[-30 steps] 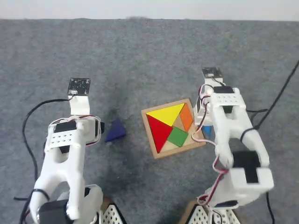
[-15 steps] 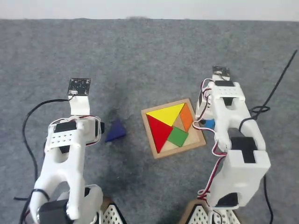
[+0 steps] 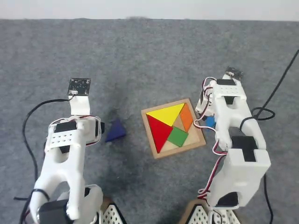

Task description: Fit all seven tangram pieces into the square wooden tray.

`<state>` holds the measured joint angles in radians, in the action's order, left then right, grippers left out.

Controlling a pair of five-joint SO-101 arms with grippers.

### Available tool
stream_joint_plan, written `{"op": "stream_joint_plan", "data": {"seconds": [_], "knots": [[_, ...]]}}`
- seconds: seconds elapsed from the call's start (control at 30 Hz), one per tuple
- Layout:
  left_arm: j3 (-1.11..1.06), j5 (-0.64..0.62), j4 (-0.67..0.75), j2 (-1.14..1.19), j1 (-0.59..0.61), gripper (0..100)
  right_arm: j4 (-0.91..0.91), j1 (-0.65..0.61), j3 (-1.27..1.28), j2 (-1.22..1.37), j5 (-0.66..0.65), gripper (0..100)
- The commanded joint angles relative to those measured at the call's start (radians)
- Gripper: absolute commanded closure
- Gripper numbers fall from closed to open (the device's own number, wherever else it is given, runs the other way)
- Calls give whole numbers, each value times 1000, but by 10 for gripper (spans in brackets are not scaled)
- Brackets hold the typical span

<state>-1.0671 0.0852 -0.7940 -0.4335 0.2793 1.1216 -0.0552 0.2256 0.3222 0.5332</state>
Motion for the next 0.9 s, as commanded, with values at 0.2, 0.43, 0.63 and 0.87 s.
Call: {"op": "stream_joint_plan", "data": {"seconds": [0.2, 0.43, 0.63, 0.87], "knots": [[2, -8, 26, -38, -35, 804, 1, 8, -61, -7, 54, 750], [2, -8, 26, -38, -35, 804, -5, 8, -60, -7, 48, 786], [1, -8, 26, -38, -35, 804, -4, 8, -55, -7, 46, 875], [1, -8, 26, -38, -35, 804, 33, 10, -60, -42, 44, 909]]}}
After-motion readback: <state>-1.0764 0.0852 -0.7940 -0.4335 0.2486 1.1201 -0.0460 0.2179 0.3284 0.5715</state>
